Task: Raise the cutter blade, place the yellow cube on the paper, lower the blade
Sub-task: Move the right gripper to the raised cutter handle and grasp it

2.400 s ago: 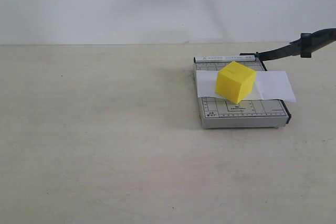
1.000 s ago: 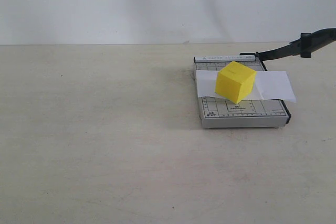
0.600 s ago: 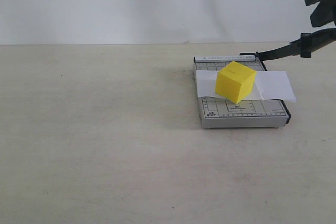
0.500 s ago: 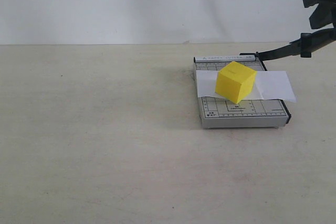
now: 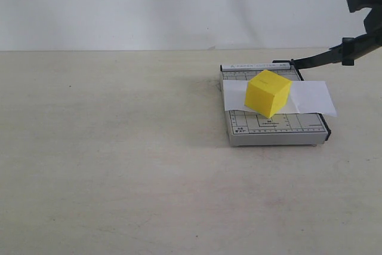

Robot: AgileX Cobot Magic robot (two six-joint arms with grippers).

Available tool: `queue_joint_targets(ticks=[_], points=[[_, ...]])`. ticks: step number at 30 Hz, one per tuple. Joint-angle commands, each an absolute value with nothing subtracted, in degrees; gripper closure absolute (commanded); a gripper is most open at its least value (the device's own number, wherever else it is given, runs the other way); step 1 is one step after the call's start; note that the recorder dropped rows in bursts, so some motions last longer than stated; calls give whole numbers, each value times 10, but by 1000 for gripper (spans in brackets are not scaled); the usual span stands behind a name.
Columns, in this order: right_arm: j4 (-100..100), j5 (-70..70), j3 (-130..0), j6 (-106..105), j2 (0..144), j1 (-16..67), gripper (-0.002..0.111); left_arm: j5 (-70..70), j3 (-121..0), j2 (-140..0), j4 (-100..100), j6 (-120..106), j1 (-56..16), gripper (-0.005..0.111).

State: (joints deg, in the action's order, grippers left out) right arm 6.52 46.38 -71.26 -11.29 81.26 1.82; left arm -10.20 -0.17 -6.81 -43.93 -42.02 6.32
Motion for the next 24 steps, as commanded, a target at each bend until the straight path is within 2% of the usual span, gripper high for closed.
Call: queue_joint_targets(ticks=[1,12,18,24], points=[[55,488,-716,-113,812,18,95,-104,0,-65,-438,-421,61,102],[55,519,-698,-104,812,18,95,-104,0,-65,-438,-421,61,102],[57,502,-651,-104,812,18,109,-104,0,-65,-438,-421,61,102],[61,500,-640,-104,812,18,108,-104,0,-65,-438,-421,61,102]])
